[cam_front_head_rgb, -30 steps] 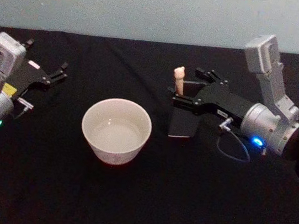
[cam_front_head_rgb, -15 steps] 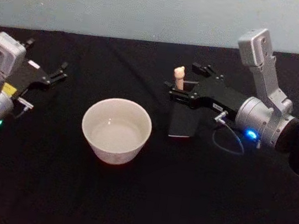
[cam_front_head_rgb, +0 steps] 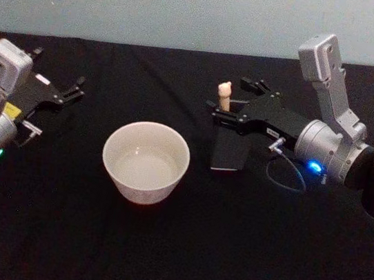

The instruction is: Pick up the stirring spoon with one hand, stir inside the cup, then place it back in its original position.

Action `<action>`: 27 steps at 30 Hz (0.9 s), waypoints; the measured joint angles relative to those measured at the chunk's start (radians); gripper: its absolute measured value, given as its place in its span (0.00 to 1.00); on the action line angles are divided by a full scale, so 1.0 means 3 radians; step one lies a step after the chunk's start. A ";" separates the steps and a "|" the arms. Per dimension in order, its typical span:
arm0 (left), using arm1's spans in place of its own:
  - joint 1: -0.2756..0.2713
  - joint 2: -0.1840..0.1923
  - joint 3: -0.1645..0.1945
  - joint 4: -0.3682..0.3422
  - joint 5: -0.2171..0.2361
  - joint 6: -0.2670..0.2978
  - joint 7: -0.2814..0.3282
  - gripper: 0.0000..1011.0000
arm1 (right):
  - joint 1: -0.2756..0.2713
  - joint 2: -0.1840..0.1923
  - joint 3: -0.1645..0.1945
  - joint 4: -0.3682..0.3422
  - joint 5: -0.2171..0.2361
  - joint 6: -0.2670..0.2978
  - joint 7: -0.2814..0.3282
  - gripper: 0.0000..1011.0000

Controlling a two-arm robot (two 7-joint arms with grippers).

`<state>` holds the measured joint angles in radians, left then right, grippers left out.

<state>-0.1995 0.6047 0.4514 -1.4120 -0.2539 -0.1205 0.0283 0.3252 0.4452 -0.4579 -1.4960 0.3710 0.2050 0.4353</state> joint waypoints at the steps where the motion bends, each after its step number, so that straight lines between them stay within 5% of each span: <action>1: 0.0000 0.0000 0.0000 0.0000 0.0000 0.0000 0.0000 0.99 | 0.0000 0.0000 0.0000 0.0000 0.0000 0.0000 0.0000 0.99; 9: 0.0000 0.0000 0.0000 0.0000 0.0000 0.0000 0.0000 0.99 | -0.0003 0.0003 0.0002 -0.0003 0.0003 -0.0002 0.0000 0.87; 27: 0.0000 0.0000 0.0000 0.0000 0.0000 0.0000 0.0000 0.99 | -0.0004 0.0004 0.0001 -0.0005 0.0007 -0.0005 0.0000 0.30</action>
<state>-0.1995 0.6047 0.4514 -1.4120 -0.2539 -0.1205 0.0283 0.3240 0.4463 -0.4575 -1.4975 0.3730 0.2034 0.4353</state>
